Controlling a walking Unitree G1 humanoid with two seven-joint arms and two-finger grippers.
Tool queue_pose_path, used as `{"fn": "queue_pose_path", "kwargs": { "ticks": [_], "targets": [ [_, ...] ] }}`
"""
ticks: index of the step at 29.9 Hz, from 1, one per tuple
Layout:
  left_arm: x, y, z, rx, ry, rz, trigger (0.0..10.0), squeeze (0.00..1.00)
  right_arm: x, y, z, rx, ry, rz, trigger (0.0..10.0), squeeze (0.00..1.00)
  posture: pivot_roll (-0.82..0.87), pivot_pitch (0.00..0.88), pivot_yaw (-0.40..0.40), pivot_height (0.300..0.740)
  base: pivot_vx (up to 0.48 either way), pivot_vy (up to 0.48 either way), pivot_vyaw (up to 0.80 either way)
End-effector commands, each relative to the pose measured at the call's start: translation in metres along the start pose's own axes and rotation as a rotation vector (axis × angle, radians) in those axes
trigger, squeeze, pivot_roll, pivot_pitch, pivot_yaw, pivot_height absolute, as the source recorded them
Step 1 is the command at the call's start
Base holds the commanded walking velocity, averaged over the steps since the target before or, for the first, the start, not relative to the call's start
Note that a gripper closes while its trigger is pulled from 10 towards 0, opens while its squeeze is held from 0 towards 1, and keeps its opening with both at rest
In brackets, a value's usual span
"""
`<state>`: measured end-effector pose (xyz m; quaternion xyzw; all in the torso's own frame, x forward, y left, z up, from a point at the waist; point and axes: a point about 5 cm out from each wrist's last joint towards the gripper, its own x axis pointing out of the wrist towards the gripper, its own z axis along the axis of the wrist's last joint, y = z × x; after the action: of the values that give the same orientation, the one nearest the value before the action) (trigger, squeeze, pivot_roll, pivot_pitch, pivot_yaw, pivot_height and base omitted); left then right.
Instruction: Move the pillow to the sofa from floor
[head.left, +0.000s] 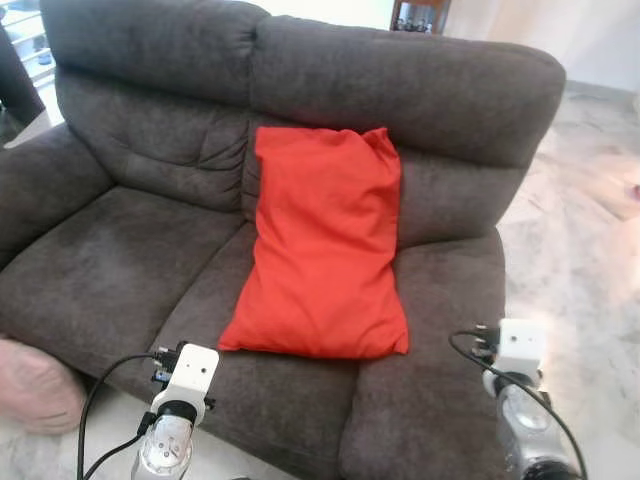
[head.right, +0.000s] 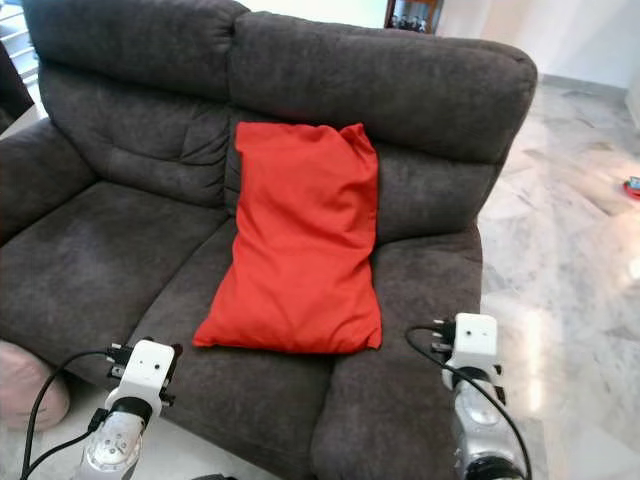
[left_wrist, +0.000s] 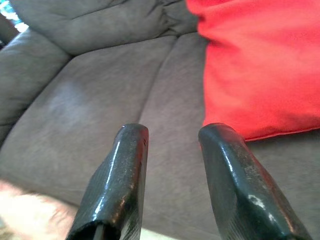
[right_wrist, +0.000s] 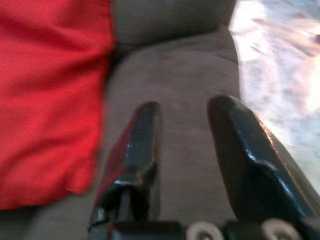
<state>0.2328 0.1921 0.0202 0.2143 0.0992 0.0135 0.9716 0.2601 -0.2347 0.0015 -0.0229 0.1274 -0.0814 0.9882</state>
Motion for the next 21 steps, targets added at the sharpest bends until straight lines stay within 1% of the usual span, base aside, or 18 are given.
{"fn": "queue_pose_path", "kwargs": {
  "ticks": [1, 2, 3, 7, 16, 21],
  "targets": [
    [-0.002, 0.000, 0.003, 0.015, -0.032, 0.016, 10.0, 0.00, -0.008, 0.003, -0.005, 0.024, -0.030, 0.038, 10.0, 0.00, 0.17, 0.058, -0.039, 0.740, 0.000, 0.000, 0.00],
    [-0.003, 0.000, 0.006, 0.018, -0.052, 0.022, 10.0, 0.00, -0.014, 0.008, -0.010, 0.026, -0.040, 0.066, 10.0, 0.00, 0.17, 0.057, -0.038, 0.740, 0.000, 0.000, 0.00],
    [-0.003, 0.000, 0.007, 0.020, -0.056, 0.023, 10.0, 0.00, -0.016, 0.009, -0.012, 0.027, -0.040, 0.072, 10.0, 0.00, 0.17, 0.055, -0.035, 0.740, 0.000, 0.000, 0.00],
    [-0.003, 0.000, 0.008, 0.025, -0.071, 0.033, 10.0, 0.00, -0.024, 0.008, -0.022, 0.041, -0.011, 0.062, 10.0, 0.00, 0.16, 0.048, -0.030, 0.740, 0.000, 0.000, 0.00],
    [-0.002, -0.003, 0.010, 0.020, -0.090, 0.028, 10.0, 0.00, -0.023, 0.008, -0.021, 0.040, -0.021, 0.068, 10.0, 0.00, 0.16, 0.045, -0.029, 0.740, 0.000, 0.000, 0.00],
    [-0.004, -0.004, 0.011, 0.017, -0.094, 0.023, 10.0, 0.00, -0.021, 0.010, -0.019, 0.040, -0.024, 0.072, 10.0, 0.00, 0.16, 0.049, -0.029, 0.740, 0.000, 0.000, 0.00]
  ]
}}
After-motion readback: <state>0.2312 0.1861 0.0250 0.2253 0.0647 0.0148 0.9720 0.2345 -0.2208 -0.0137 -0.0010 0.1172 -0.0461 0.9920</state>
